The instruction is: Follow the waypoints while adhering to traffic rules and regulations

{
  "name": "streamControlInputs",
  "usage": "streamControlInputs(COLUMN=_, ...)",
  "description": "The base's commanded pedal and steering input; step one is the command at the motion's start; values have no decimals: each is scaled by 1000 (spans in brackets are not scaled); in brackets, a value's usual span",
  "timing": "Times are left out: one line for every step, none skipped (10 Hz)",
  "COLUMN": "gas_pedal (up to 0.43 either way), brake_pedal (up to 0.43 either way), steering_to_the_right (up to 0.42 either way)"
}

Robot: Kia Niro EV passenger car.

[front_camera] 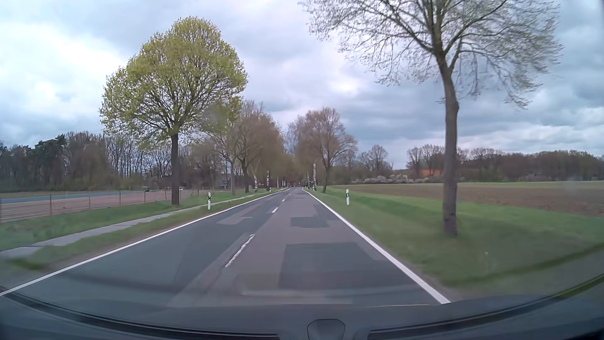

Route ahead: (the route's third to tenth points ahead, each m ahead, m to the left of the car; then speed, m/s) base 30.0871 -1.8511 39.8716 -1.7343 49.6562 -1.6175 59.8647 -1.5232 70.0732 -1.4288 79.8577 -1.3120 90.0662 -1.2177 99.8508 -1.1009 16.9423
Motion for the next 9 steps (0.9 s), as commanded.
streamControlInputs(gas_pedal=79, brake_pedal=0, steering_to_the_right=-3)
streamControlInputs(gas_pedal=79, brake_pedal=0, steering_to_the_right=-3)
streamControlInputs(gas_pedal=79, brake_pedal=0, steering_to_the_right=-3)
streamControlInputs(gas_pedal=79, brake_pedal=0, steering_to_the_right=-3)
streamControlInputs(gas_pedal=79, brake_pedal=0, steering_to_the_right=-3)
streamControlInputs(gas_pedal=79, brake_pedal=0, steering_to_the_right=-3)
streamControlInputs(gas_pedal=79, brake_pedal=0, steering_to_the_right=-3)
streamControlInputs(gas_pedal=79, brake_pedal=0, steering_to_the_right=-3)
streamControlInputs(gas_pedal=79, brake_pedal=0, steering_to_the_right=-3)
